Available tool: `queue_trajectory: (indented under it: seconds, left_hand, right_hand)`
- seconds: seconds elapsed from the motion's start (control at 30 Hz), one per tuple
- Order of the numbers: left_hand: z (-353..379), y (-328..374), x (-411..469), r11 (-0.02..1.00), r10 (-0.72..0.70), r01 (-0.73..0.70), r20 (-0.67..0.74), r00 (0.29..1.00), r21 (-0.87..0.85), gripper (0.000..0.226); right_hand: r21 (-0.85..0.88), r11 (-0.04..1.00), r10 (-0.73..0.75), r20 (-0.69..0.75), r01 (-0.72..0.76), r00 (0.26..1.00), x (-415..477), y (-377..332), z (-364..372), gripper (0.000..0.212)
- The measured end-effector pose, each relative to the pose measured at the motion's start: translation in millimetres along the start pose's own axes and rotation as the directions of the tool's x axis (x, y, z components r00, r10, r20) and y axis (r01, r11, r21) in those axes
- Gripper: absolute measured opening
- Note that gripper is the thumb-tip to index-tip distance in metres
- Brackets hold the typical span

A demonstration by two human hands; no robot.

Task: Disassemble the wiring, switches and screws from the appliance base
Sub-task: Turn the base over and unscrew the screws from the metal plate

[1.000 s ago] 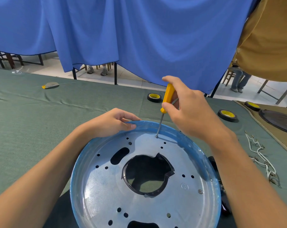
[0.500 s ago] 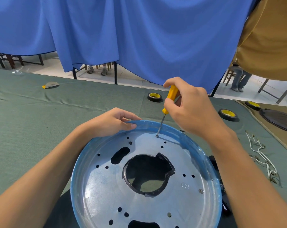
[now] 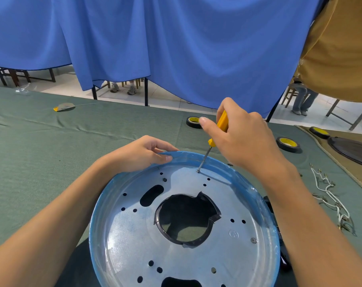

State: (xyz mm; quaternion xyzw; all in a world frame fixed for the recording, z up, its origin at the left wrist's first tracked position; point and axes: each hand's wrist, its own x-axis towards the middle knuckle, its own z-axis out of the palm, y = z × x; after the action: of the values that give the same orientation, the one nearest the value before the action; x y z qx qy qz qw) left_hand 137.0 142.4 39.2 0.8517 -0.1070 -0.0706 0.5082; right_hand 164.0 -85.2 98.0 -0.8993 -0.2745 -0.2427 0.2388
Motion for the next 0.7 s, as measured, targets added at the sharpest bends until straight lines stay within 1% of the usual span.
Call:
queue_trajectory:
  seconds: [0.03, 0.07, 0.13, 0.17, 0.27, 0.37, 0.4, 0.47, 0.5, 0.6, 0.63, 0.7]
  left_hand:
    - [0.1, 0.3, -0.3, 1.000, -0.001, 0.001, 0.000, 1.000, -0.001, 0.027]
    - [0.2, 0.8, -0.5, 1.000, 0.001, -0.001, -0.003, 1.000, 0.005, 0.027]
    - [0.2, 1.4, -0.7, 1.000, 0.009, -0.009, -0.012, 1.000, 0.020, 0.028]
    - [0.3, 1.5, -0.7, 1.000, 0.010, -0.010, -0.015, 1.000, 0.020, 0.029]
    - [0.5, 0.7, -0.4, 1.000, 0.002, -0.002, -0.010, 1.000, 0.003, 0.028]
    - [0.0, -0.3, -0.4, 1.000, -0.008, 0.008, 0.000, 1.000, -0.012, 0.027]
    - [-0.1, -0.5, -0.2, 1.000, -0.008, 0.008, -0.001, 1.000, -0.009, 0.027]
    - [0.0, -0.8, -0.1, 1.000, -0.002, 0.002, -0.007, 1.000, 0.002, 0.028]
    - [0.1, -1.0, 0.1, 1.000, 0.000, 0.000, -0.008, 1.000, 0.000, 0.028]
    - [-0.3, -1.2, 0.7, 1.000, -0.001, 0.001, -0.003, 1.000, 0.004, 0.029]
    - [-0.4, -1.2, 0.8, 1.000, -0.001, 0.001, -0.002, 1.000, 0.008, 0.029]
    - [-0.6, -1.4, 0.6, 1.000, 0.001, -0.001, -0.001, 1.000, 0.009, 0.028]
  right_hand:
    - [-0.009, 1.000, 0.002, -0.013, -0.002, 1.000, -0.1, 0.0, -0.5, 0.033]
    - [-0.006, 1.000, 0.004, -0.016, -0.004, 1.000, 0.1, -0.1, -1.1, 0.031]
    - [0.024, 0.999, 0.024, 0.011, -0.024, 1.000, 0.9, 0.0, -1.9, 0.020]
    - [0.034, 0.999, 0.039, 0.031, -0.040, 0.999, 1.1, 0.2, -2.3, 0.018]
    - [0.031, 0.997, 0.070, 0.044, -0.071, 0.997, 0.9, -0.6, -2.2, 0.021]
    - [-0.009, 0.998, 0.070, 0.003, -0.070, 0.998, -0.7, -2.4, -1.7, 0.034]
    - [-0.002, 0.997, 0.072, 0.007, -0.072, 0.997, -0.4, -2.5, -1.9, 0.033]
    - [0.026, 0.996, 0.083, 0.043, -0.085, 0.996, 1.2, -2.1, -2.8, 0.022]
    - [0.037, 0.995, 0.093, 0.066, -0.096, 0.993, 1.8, -1.7, -3.4, 0.021]
    - [0.086, 0.986, 0.134, 0.111, -0.144, 0.985, 2.2, -2.3, -3.9, 0.028]
    - [0.081, 0.986, 0.140, 0.106, -0.149, 0.985, 1.7, -3.5, -3.0, 0.030]
    - [0.018, 0.991, 0.134, 0.050, -0.135, 0.990, -0.6, -5.7, -1.0, 0.038]
